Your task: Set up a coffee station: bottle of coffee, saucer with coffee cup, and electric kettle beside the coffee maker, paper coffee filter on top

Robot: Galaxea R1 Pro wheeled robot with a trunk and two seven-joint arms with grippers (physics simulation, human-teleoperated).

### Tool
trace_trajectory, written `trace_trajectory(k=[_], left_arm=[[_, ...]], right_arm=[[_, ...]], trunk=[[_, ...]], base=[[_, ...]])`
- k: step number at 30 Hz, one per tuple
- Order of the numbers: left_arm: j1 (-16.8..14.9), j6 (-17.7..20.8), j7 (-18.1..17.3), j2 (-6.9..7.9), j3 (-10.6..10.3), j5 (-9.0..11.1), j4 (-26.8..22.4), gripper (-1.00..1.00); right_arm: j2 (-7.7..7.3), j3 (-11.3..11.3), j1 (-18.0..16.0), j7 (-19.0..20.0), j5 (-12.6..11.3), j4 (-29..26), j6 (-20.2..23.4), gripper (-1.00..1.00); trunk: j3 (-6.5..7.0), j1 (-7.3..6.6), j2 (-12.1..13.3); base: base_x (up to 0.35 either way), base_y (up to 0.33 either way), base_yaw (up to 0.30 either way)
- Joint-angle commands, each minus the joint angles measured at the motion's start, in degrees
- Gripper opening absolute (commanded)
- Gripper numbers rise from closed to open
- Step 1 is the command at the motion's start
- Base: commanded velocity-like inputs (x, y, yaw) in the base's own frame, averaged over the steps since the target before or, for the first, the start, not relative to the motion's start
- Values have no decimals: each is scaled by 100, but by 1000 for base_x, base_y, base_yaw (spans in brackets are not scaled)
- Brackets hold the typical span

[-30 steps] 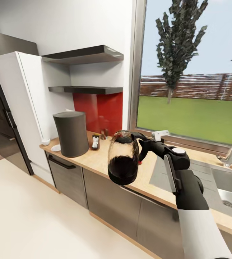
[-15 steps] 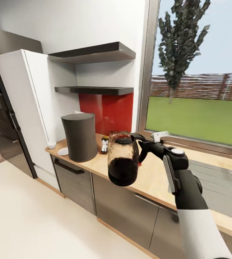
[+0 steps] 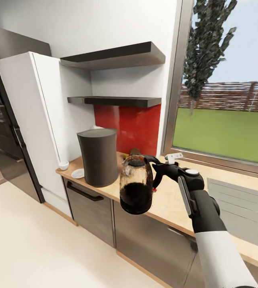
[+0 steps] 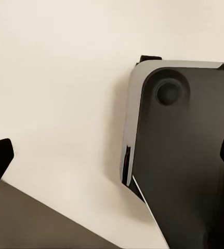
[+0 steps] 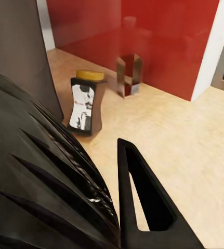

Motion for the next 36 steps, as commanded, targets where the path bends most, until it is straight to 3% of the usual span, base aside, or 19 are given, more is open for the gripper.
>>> trace_trajectory(k=[1,9,14,19,23,33,36], left_arm=[[-2,-19,-21,1,50,-51,5,100],[0,-24,-21,1,50,-51,5,100],[-2,-21,-21,1,43,-54,5,100],[2,-11,-20,62,47,-54,5,100],[5,-10,-21,85,49,-61,5,100],[12,-10,-21,112,41,-77,6,100],[14,-10,-21,115,41,-77,5,100]], right_arm=[[5,-8,-4,39,45,32,-8,-100],[1,-22,-5,10,48,426,-831,-100],[3,-22,-6,-322,45,657,-1030,-100],[11,-33,-6,-615,41,942,-1576,-100],[10,-57,-7,-870,39,954,-1675,-100],[4,-664,-7,-938,35,1346,-1721,-100],[8,-754,-9,-944,38,1505,-1728,-100]], trunk=[[-2,4,-5],[-2,4,-5],[-2,4,-5],[-2,4,-5],[-2,4,-5],[-2,4,-5],[-2,4,-5]], base=[[241,249,0],[269,176,0],[202,15,0],[27,1,0],[3,0,0],[0,0,0],[0,0,0]])
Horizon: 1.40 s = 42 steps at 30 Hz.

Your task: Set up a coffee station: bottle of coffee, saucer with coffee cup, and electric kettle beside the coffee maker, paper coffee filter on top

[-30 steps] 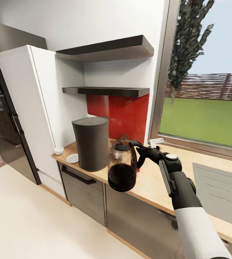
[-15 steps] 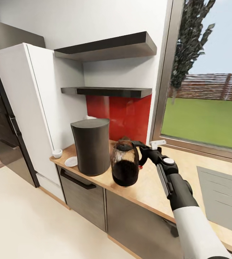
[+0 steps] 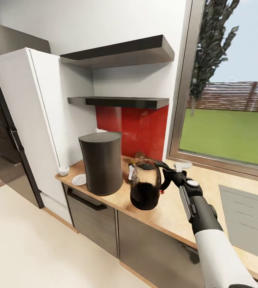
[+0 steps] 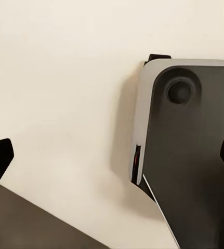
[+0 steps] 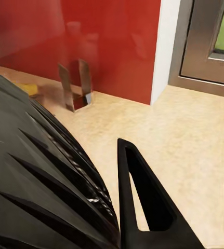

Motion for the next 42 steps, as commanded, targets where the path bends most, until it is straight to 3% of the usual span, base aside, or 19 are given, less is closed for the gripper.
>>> trace_trajectory(k=[1,10,15,23,27,31,42], left_arm=[[-1,-15,-21,1,49,-51,3,100],[-1,-2,-21,1,49,-51,3,100],[-1,0,-21,-5,49,-51,3,100],[7,33,-22,-40,20,-81,-31,100],[15,77,-21,-48,11,-78,3,100],[16,79,-21,-35,14,-77,11,100],[17,79,-14,-33,14,-77,12,100]], right_arm=[[9,-39,-3,52,50,54,24,-100],[10,-136,0,59,43,519,5,-100],[9,-256,0,57,45,828,-411,-100],[-11,-248,10,28,34,902,-551,-100],[50,-245,10,42,41,989,-650,-100],[142,-243,10,57,42,866,-518,-100],[160,-243,10,59,49,821,-464,-100]], trunk=[[-2,2,-6],[-2,2,-6],[-2,2,-6],[-2,2,-6],[-2,2,-6],[-2,2,-6],[-2,2,-6]], base=[[0,0,0],[84,69,0],[115,98,0],[63,63,0],[-62,-32,0],[-12,-6,0],[0,0,0]])
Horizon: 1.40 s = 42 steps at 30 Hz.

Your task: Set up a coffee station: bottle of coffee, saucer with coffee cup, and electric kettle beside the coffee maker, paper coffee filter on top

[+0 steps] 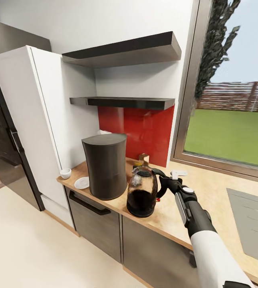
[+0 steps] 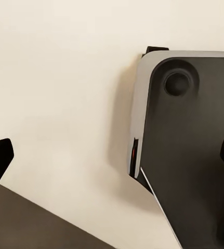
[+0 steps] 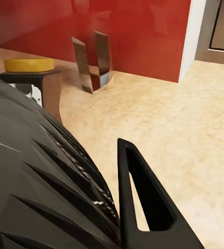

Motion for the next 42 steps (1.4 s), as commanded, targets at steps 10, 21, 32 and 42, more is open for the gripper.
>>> trace_trajectory(k=[10,21,32,42], left_arm=[[-1,-18,-20,5,48,-51,3,100],[-25,-113,-10,-3,64,-46,-86,100],[-56,-132,-10,1,67,-43,-105,100],[-54,-123,-10,1,67,-42,-102,100]], right_arm=[[0,-38,-3,25,63,230,5,-100],[-7,-39,-3,16,63,344,-6,-100],[-9,-39,-3,12,70,349,-6,-100],[-5,-39,-3,10,63,855,-391,-100]], trunk=[[-2,2,-5],[-2,2,-5],[-2,2,-5],[-2,2,-5]], base=[[55,0,0],[103,0,0],[151,0,0],[15,0,0]])
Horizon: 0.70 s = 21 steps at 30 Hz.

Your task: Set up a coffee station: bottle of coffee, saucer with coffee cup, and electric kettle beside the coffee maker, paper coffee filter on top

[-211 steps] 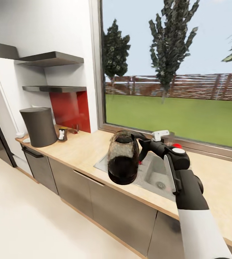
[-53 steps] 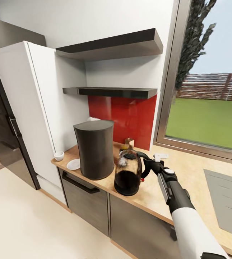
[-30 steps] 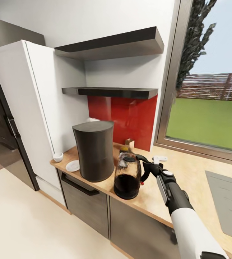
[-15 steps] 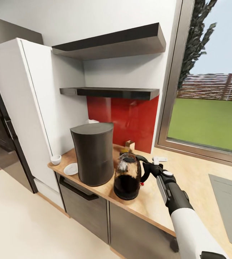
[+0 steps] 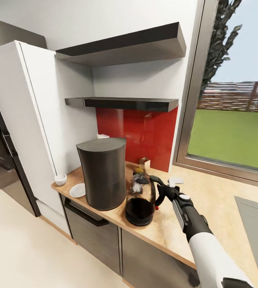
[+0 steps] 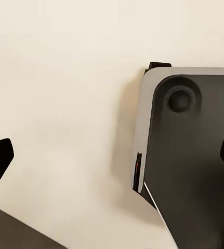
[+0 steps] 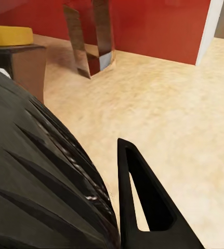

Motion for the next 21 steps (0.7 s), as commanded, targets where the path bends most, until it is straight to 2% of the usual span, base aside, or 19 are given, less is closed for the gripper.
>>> trace_trajectory(k=[1,10,21], left_arm=[[-2,-18,-23,1,49,-46,3,100],[-2,-18,-23,1,49,-46,7,100],[-2,-18,-23,2,49,-57,12,100]], right_arm=[[10,-37,-1,57,51,45,-18,-100],[6,-37,-1,59,51,98,-63,-100],[6,-37,-1,58,51,107,-64,-100]], trunk=[[-3,2,-4],[-3,2,-4],[-3,2,-4]], base=[[0,0,0],[0,0,0],[79,48,0]])
